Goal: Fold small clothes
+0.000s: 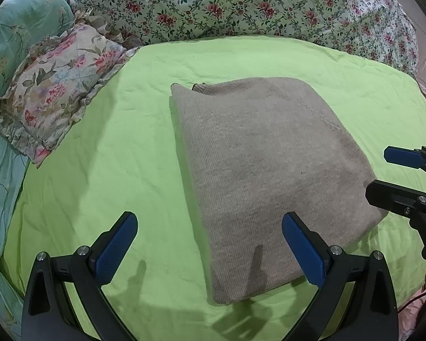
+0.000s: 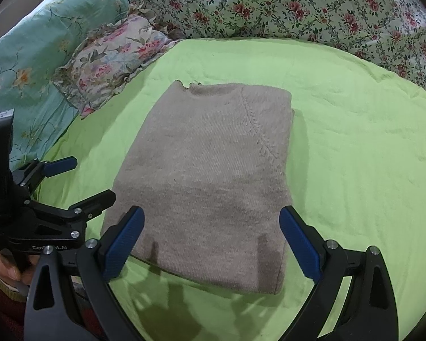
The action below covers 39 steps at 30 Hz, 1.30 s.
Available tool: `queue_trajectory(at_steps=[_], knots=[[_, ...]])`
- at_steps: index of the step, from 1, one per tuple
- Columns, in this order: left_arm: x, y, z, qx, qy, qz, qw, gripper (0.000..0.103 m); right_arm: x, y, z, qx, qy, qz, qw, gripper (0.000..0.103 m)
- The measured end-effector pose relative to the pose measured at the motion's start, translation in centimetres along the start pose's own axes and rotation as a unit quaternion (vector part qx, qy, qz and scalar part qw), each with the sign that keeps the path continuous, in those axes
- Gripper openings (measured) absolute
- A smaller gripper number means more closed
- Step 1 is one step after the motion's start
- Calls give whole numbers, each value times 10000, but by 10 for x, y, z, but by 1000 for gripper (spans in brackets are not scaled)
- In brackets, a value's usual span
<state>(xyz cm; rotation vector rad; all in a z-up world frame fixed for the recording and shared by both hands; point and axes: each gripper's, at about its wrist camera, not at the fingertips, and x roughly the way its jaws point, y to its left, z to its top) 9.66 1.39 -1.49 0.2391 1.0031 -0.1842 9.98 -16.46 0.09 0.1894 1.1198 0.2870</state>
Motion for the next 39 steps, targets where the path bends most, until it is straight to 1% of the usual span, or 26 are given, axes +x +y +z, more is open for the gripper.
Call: queue_trajectory(at_steps=[39], knots=[[-1,-2,2,65,18,86,9999,102,-2,3,1,6,-18,1,10000,96]])
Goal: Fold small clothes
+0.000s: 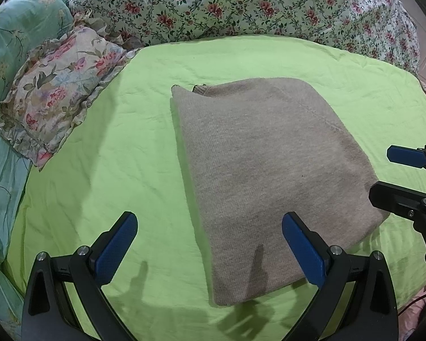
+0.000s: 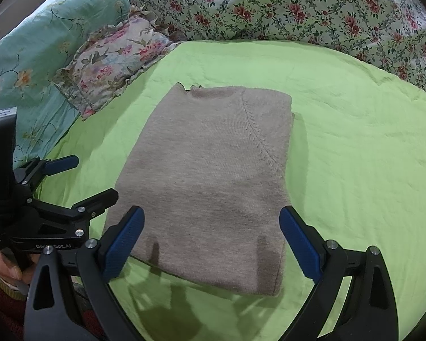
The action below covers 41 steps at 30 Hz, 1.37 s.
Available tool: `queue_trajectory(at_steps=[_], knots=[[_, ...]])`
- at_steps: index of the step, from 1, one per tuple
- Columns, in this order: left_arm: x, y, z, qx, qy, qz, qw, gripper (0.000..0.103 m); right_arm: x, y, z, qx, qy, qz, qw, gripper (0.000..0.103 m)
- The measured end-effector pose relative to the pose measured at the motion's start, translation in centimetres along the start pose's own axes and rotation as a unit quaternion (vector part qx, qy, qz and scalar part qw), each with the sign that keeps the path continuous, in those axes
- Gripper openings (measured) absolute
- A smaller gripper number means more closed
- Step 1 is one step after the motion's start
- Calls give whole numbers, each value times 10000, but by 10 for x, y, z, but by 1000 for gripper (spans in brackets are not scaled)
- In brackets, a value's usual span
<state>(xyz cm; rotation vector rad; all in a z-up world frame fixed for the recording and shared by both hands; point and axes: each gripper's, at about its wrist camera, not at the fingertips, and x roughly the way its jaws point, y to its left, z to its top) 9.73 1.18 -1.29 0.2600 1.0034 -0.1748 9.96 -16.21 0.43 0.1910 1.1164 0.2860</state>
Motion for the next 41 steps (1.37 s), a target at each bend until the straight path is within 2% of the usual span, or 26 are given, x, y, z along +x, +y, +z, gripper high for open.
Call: queue_trajectory(at_steps=[25,41], knots=[[-2,-3,5,23,-87,49,9999,102,-5,0,1,-5,-37,1,10000,96],[-2,9,6,-188,-94,5,9998,102,-3,-9,6,29,-57,41,10000,96]])
